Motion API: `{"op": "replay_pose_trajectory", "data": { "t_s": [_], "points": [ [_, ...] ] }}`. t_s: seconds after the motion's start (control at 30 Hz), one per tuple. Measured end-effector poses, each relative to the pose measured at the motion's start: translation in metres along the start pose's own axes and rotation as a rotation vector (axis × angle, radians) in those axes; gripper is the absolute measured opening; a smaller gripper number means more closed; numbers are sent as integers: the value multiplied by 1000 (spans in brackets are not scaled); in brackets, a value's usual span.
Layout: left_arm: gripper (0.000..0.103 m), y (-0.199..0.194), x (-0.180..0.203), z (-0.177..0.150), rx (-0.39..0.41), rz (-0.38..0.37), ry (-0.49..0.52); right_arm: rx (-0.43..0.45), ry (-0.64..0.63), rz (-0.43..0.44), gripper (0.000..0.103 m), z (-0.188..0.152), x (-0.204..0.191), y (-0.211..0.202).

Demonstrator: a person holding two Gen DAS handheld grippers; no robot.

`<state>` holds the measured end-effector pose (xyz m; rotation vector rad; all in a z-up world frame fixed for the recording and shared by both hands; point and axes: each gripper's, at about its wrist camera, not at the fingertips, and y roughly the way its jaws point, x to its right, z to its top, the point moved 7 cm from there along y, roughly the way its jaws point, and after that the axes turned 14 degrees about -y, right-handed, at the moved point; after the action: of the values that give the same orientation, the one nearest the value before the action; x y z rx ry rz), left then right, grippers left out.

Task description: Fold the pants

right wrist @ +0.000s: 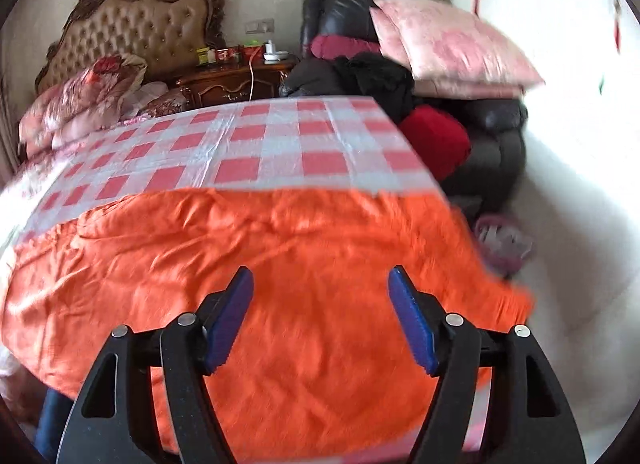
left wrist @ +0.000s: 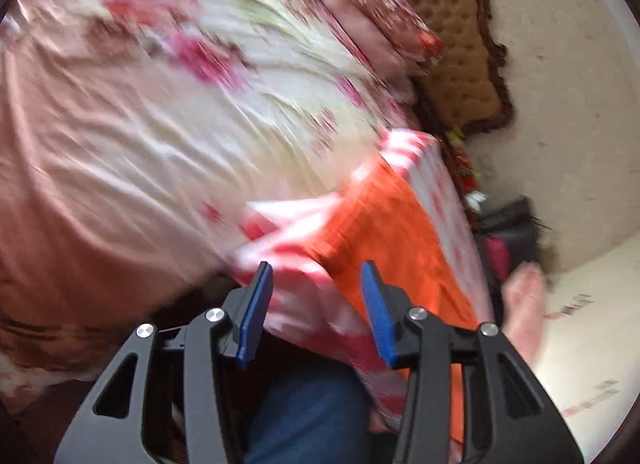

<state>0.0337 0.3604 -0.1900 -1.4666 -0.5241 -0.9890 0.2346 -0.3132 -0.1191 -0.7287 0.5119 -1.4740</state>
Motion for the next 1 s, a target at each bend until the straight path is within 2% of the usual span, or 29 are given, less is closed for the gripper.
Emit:
{"op": "replay_pose_trajectory", "data": {
  "t_s": [0.03, 0.07, 0.1, 0.13, 0.2, 0.23, 0.3, 0.33, 0.4, 0.5, 0.53, 0.57, 0.6, 0.7, 0.87, 1.0],
  "points": [
    [45, 6, 0, -4, -27, -24, -18, -11, 11, 15, 68, -6, -4, -1],
    [38, 12, 0, -8, -48, -35, -26, -22, 8, 21, 68, -10, -9, -1],
    [20, 16, 3, -12, -56, -25, 2, -31, -7, 19, 68, -13, -14, -2],
    [16, 20, 6, -14, -55, -12, 22, -36, -23, 18, 68, -15, -18, -4],
    [15, 25, 15, -16, -63, -20, 53, -42, -43, 18, 68, -18, -24, -7],
    [16, 29, 17, -13, -70, 1, 63, -48, -44, 22, 68, -20, -26, -7],
    [16, 33, 15, -8, -74, 28, 36, -60, -48, 20, 68, -21, -27, -6],
    [19, 32, 13, -8, -75, 36, 22, -61, -48, 16, 68, -22, -27, -6],
    [33, 26, 9, -4, -68, 30, -9, -52, -40, 16, 68, -21, -25, -10],
    [37, 25, 0, 4, -66, 30, -56, -50, -35, 17, 68, -21, -23, -9],
    [37, 27, 0, 5, -65, 29, -52, -56, -36, 19, 68, -22, -23, -7],
    [27, 30, 2, 6, -68, 35, -29, -62, -37, 22, 68, -23, -24, -6],
    [10, 32, 4, 6, -71, 38, -17, -69, -39, 27, 68, -25, -25, -4],
    [10, 25, 17, 13, -28, 60, 39, -76, -45, 29, 68, -28, -27, -3],
    [9, 15, 61, 21, 51, 106, 220, -81, -41, 31, 68, -30, -27, -2],
    [10, 28, 30, 18, -6, 172, 130, -85, -36, 33, 68, -33, -25, -1]
  ]
}}
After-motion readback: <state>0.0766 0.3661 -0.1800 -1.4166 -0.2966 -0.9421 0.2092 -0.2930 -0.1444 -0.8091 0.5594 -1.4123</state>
